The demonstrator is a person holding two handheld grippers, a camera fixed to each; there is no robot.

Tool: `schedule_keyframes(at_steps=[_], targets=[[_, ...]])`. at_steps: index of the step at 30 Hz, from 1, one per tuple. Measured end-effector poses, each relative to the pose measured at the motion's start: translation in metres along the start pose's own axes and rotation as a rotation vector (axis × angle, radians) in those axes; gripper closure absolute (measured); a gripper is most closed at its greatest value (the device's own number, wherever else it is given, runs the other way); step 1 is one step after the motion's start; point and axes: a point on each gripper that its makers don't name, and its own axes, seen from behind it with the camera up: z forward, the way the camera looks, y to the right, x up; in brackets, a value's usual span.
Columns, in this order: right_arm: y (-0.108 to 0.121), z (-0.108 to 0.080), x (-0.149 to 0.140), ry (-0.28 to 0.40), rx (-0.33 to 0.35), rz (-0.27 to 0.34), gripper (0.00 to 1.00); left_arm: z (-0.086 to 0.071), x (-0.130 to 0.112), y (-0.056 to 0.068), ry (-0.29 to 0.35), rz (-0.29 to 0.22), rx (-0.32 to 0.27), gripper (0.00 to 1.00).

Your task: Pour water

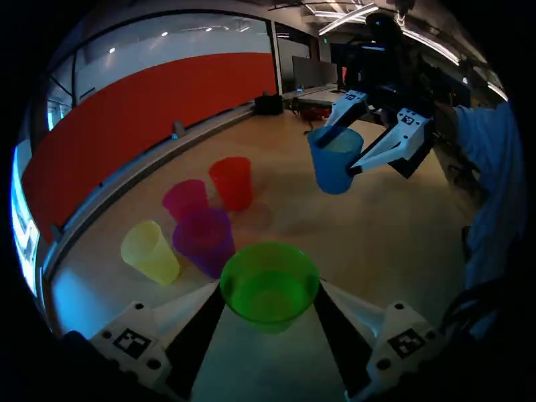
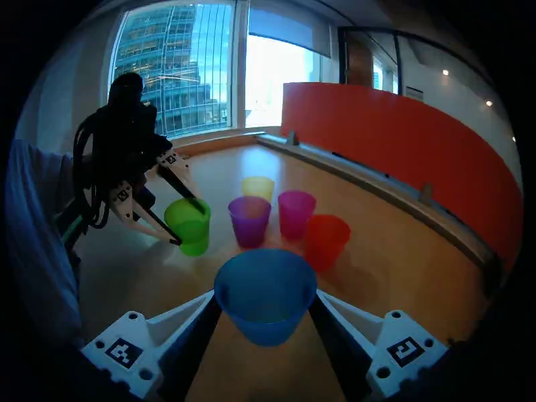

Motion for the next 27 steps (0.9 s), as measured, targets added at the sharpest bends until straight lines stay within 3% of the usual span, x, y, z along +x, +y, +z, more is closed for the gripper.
schedule_keyframes(at_steps=[14,27], targets=[[-0.001,0.004,-0.013,-0.025,0.001,0.010,0.10,0.008,-0.012,0.005,-0.009,-0.022,-0.017,0.14],[-0.005,0.008,-0.019,-0.037,0.003,0.011,0.09,0.005,-0.019,0.005,-0.007,-0.058,-0.016,0.11]])
